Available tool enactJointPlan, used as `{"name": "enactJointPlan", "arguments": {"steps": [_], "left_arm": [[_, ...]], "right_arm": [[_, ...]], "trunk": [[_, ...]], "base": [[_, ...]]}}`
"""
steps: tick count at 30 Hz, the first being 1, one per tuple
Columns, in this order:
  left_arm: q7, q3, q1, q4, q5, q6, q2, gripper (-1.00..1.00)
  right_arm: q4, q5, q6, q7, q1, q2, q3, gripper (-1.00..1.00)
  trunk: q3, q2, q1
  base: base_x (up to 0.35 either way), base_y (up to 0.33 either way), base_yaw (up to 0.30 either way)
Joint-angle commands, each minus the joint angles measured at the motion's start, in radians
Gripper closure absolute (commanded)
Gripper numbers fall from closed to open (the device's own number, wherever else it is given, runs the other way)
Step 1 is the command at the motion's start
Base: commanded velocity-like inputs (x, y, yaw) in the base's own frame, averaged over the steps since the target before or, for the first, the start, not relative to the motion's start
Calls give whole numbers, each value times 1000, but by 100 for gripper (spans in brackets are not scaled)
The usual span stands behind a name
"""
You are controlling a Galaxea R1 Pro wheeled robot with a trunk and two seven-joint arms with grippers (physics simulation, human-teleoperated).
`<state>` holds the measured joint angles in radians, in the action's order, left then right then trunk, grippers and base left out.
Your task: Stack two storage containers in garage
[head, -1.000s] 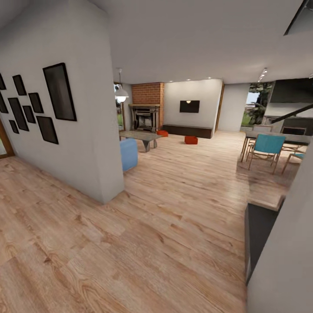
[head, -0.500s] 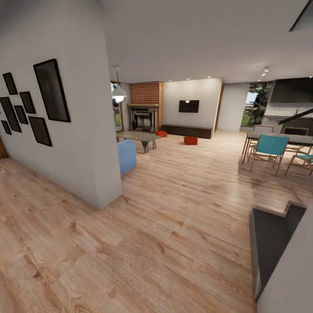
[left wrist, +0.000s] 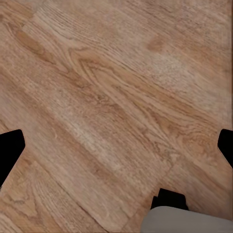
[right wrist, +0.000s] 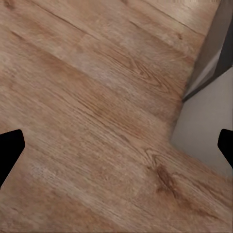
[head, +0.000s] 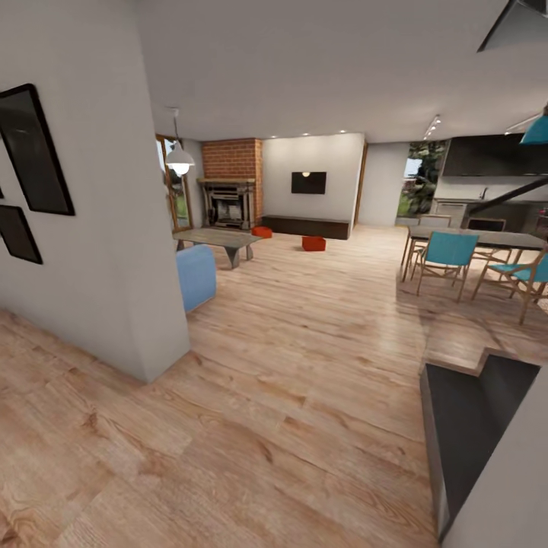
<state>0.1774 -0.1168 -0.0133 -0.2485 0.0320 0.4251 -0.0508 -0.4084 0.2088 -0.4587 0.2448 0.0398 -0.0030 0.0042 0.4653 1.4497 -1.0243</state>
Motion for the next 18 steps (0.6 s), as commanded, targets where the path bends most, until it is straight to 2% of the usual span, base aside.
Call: {"name": "enactJointPlan", "arguments": {"steps": [1, 18], "left_arm": [[1, 0, 0, -2, 3, 1, 0, -100], [1, 1, 0, -2, 3, 1, 0, -100]], "right_arm": [[-1, 11, 2, 8, 1, 0, 0, -100], [-1, 11, 2, 8, 1, 0, 0, -100]], "trunk": [[1, 0, -1], [1, 0, -1]], "base": [[312, 62, -30], [312, 110, -4]]}}
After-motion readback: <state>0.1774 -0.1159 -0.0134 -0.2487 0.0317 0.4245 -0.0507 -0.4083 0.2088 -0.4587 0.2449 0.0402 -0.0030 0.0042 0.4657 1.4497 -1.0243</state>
